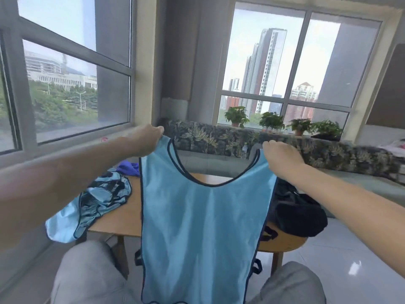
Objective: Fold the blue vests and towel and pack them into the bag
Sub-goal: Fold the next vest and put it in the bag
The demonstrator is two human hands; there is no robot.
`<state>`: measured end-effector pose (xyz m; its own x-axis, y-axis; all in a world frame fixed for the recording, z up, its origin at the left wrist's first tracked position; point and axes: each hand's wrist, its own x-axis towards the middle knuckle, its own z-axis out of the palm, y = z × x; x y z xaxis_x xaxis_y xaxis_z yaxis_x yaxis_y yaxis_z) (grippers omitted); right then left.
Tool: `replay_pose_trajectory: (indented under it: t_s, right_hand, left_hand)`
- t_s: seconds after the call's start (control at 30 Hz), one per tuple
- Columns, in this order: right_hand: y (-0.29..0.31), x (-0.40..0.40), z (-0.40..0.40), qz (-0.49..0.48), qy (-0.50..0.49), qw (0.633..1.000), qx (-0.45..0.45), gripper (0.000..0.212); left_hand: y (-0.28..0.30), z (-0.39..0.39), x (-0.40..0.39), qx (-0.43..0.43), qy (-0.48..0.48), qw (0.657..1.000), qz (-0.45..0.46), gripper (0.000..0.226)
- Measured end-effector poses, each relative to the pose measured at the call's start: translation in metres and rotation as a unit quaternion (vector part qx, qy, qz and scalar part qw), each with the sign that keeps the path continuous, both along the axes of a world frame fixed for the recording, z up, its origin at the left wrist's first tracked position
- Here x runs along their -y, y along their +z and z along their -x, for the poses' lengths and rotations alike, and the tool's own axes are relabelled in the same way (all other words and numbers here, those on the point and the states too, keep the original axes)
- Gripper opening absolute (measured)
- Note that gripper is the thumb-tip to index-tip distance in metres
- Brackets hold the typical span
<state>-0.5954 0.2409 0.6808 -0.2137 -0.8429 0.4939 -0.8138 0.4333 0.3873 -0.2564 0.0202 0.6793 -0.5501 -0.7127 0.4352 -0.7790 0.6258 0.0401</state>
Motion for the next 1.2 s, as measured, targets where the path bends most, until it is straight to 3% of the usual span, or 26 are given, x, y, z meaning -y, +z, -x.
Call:
replay_pose_trajectory:
  t_s: [0.13,0.27,0.5,0.7,0.83,0.97,1.2]
  right_hand:
    - [-0.030,0.033,0.019,-0.014,-0.006,0.999,0.039,0.024]
    - [-0.058,0.060,0.041,-0.008,0.004,0.997,0.075,0.014]
    - [-0.105,0.127,0.070,0.018,0.045,0.997,0.067,0.019]
    - [-0.148,0.207,0.108,-0.050,0.069,0.994,0.063,0.018]
    - [-0.178,0.254,0.126,-0.088,0.064,0.990,0.086,0.027]
    - [-0.224,0.290,0.142,-0.153,0.031,0.978,0.138,0.037]
    - [-0.281,0.317,0.141,-0.160,0.024,0.964,0.211,0.026]
  left_hand:
    - [-0.037,0.013,0.033,0.060,-0.014,0.997,0.054,0.026]
    - [-0.065,0.022,0.056,0.074,0.001,0.997,0.019,0.017]
    - [-0.109,0.040,0.116,0.086,0.029,0.996,-0.021,0.017]
    - [-0.144,0.080,0.184,0.138,0.026,0.989,-0.038,0.019]
    - [-0.178,0.110,0.226,0.151,0.029,0.985,-0.076,0.002]
    - [-0.221,0.132,0.256,0.179,0.014,0.977,-0.112,0.023]
    - [-0.285,0.149,0.270,0.179,0.009,0.975,-0.128,0.019]
